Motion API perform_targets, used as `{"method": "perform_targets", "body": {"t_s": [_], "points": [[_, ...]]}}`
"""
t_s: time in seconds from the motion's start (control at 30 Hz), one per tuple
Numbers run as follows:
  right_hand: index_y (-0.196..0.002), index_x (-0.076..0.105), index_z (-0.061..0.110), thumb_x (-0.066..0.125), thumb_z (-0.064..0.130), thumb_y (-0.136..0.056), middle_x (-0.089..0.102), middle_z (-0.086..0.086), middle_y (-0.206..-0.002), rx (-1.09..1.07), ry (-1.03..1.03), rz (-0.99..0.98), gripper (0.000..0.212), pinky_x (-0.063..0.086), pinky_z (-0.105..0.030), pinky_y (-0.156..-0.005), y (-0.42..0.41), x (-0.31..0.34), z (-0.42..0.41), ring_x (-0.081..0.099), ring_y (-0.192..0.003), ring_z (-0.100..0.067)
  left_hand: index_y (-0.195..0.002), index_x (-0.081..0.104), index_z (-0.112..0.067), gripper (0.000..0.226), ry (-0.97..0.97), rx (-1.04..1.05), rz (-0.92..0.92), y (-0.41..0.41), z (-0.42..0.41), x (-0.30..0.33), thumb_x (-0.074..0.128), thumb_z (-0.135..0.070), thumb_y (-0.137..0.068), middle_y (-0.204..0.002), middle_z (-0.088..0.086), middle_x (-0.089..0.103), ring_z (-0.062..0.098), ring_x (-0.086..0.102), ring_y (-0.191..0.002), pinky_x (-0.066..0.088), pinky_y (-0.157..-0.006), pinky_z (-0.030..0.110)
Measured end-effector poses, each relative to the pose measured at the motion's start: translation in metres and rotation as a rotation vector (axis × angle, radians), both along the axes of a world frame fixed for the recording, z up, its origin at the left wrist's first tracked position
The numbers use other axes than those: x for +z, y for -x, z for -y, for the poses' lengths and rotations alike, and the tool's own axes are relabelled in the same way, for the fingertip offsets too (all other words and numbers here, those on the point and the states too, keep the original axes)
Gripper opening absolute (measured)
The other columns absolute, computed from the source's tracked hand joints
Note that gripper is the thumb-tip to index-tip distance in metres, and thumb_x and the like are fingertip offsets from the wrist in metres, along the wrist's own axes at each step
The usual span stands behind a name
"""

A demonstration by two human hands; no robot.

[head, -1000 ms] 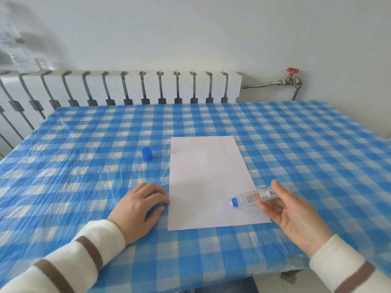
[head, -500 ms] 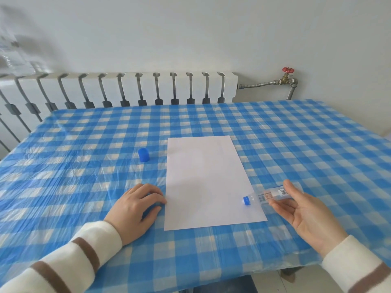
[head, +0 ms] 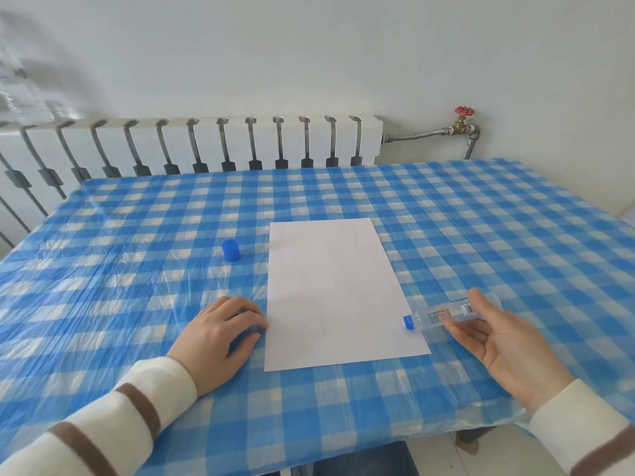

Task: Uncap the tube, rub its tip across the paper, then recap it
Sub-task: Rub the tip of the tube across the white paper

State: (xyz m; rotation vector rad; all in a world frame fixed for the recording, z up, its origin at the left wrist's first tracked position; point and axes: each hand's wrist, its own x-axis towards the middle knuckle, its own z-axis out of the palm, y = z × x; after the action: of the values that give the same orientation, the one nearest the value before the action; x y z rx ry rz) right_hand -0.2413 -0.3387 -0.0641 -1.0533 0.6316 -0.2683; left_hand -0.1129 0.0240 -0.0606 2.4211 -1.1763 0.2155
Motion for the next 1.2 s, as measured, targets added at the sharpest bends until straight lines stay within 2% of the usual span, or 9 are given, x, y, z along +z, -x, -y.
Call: {"method": "perform_targets", "body": {"t_s": [0.13, 0.33, 0.47, 0.53, 0.6, 0.7, 0.83, 0.97, 1.2], "points": [[-0.096, 0.067, 0.007, 0.079, 0.039, -0.064, 0.076, -0.015, -0.088, -0.011, 0.000, 0.016, 0.047, 0.058, -0.024, -0.058, -0.002, 0.001, -0.002, 0.074, -0.076, -0.021, -0.093, 0.067, -0.017, 0.030, -0.026, 0.006, 0.004, 0.001, 0.000, 0.002, 0.044, -0.036, -0.085, -0.099, -0.001, 0.062, 0.018, 0.059, -0.086, 0.053, -0.075, 0.039], [-0.085, 0.068, 0.009, 0.075, 0.035, -0.072, 0.076, -0.015, -0.082, 0.018, -0.012, 0.058, 0.030, 0.057, -0.022, -0.055, -0.007, 0.010, -0.017, 0.074, -0.071, -0.020, -0.095, 0.066, -0.020, 0.029, -0.076, -0.001, -0.018, 0.000, 0.000, 0.005, 0.049, -0.039, -0.082, -0.101, -0.002, 0.060, 0.018, 0.058, -0.088, 0.053, -0.076, 0.037], [-0.087, 0.067, 0.007, 0.072, 0.035, -0.074, 0.076, -0.017, -0.085, 0.085, -0.022, 0.079, 0.031, 0.057, -0.022, -0.055, -0.013, 0.019, -0.040, 0.074, -0.072, -0.020, -0.096, 0.066, -0.019, 0.018, -0.081, 0.011, -0.016, 0.000, 0.000, 0.003, 0.068, -0.023, -0.079, -0.102, -0.001, 0.060, 0.019, 0.057, -0.089, 0.053, -0.076, 0.039], [-0.082, 0.072, 0.009, 0.073, 0.035, -0.074, 0.075, -0.018, -0.088, 0.140, -0.030, 0.081, 0.027, 0.057, -0.023, -0.056, -0.016, 0.021, -0.055, 0.073, -0.073, -0.021, -0.095, 0.066, -0.019, 0.017, -0.069, 0.019, -0.007, 0.000, 0.000, 0.002, 0.066, -0.025, -0.080, -0.101, -0.001, 0.060, 0.019, 0.058, -0.089, 0.053, -0.077, 0.040], [-0.080, 0.076, 0.011, 0.075, 0.035, -0.070, 0.075, -0.018, -0.090, 0.207, -0.049, 0.086, 0.026, 0.057, -0.023, -0.056, -0.020, 0.022, -0.073, 0.072, -0.072, -0.021, -0.095, 0.066, -0.018, 0.022, -0.058, 0.020, -0.008, 0.001, 0.000, 0.001, 0.055, -0.034, -0.083, -0.102, -0.001, 0.060, 0.019, 0.058, -0.089, 0.052, -0.078, 0.039], [-0.090, 0.071, 0.005, 0.078, 0.036, -0.064, 0.074, -0.017, -0.084, 0.277, -0.073, 0.073, 0.041, 0.057, -0.024, -0.054, -0.025, 0.020, -0.099, 0.072, -0.068, -0.022, -0.096, 0.065, -0.019, 0.031, -0.045, 0.028, -0.012, 0.003, -0.001, -0.001, 0.045, -0.039, -0.083, -0.102, -0.001, 0.060, 0.018, 0.058, -0.090, 0.052, -0.079, 0.039], [-0.083, 0.070, 0.006, 0.078, 0.037, -0.063, 0.073, -0.018, -0.080, 0.343, -0.093, 0.073, 0.037, 0.057, -0.024, -0.053, -0.032, 0.018, -0.127, 0.071, -0.066, -0.025, -0.096, 0.066, -0.019, 0.031, -0.036, 0.040, -0.019, 0.002, 0.000, -0.002, 0.045, -0.039, -0.083, -0.102, -0.001, 0.060, 0.018, 0.057, -0.090, 0.052, -0.078, 0.039], [-0.095, 0.067, 0.001, 0.076, 0.037, -0.069, 0.073, -0.021, -0.087, 0.392, -0.086, 0.067, 0.045, 0.057, -0.024, -0.055, -0.036, 0.018, -0.142, 0.071, -0.069, -0.025, -0.096, 0.066, -0.018, 0.031, -0.026, 0.040, -0.027, 0.003, 0.000, -0.002, 0.046, -0.038, -0.082, -0.101, 0.000, 0.061, 0.019, 0.058, -0.090, 0.051, -0.078, 0.039], [-0.101, 0.066, 0.000, 0.074, 0.040, -0.068, 0.074, -0.020, -0.091, 0.413, -0.061, 0.030, 0.053, 0.058, -0.025, -0.057, -0.038, 0.018, -0.150, 0.071, -0.073, -0.026, -0.096, 0.066, -0.019, 0.032, -0.024, 0.040, -0.028, 0.002, 0.000, -0.003, 0.046, -0.039, -0.082, -0.103, -0.001, 0.060, 0.018, 0.057, -0.093, 0.051, -0.080, 0.039]]}}
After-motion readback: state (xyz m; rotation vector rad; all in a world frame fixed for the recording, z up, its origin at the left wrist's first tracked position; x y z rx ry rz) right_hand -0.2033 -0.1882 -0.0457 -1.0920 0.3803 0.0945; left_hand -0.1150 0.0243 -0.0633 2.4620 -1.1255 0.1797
